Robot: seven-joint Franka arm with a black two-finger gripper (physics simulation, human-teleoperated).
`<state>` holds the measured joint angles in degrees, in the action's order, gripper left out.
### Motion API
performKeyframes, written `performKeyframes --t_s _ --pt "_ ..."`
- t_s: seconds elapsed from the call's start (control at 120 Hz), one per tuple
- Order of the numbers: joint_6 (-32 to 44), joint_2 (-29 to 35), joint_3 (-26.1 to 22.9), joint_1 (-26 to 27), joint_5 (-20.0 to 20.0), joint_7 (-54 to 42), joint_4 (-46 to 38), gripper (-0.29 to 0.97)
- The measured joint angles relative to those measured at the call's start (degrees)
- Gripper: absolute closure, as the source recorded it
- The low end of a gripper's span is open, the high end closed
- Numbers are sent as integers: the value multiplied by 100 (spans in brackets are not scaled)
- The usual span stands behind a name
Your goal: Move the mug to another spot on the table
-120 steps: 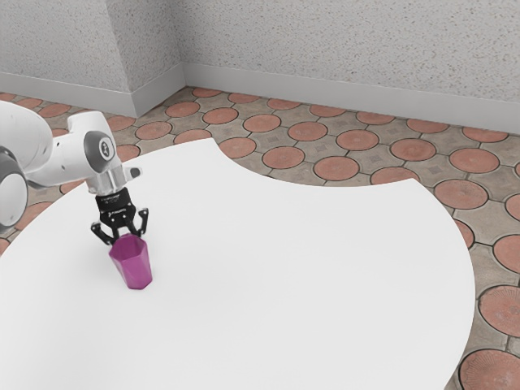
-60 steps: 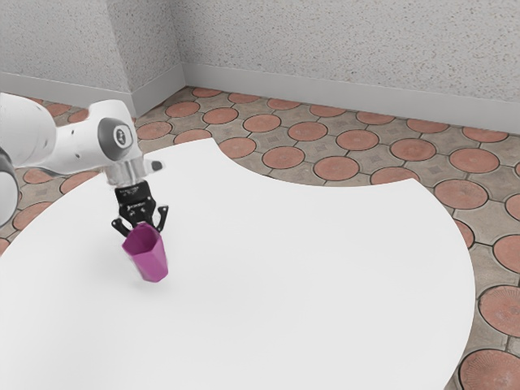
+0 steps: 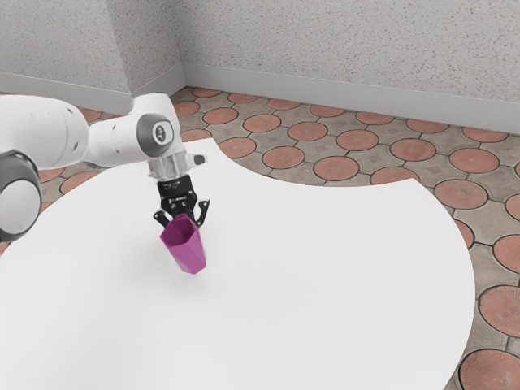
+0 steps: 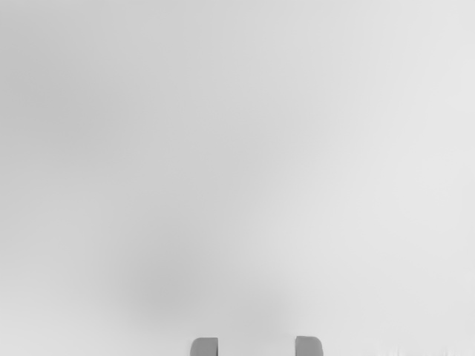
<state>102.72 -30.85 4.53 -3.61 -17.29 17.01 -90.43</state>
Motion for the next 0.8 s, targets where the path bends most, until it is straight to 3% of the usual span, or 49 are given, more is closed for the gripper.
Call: performKeyframes --t_s 0.3,0.8 --pt "2 -634 -172 1 37 103 706 76" --pt "-28 -997 -157 -25 53 153 1044 76"
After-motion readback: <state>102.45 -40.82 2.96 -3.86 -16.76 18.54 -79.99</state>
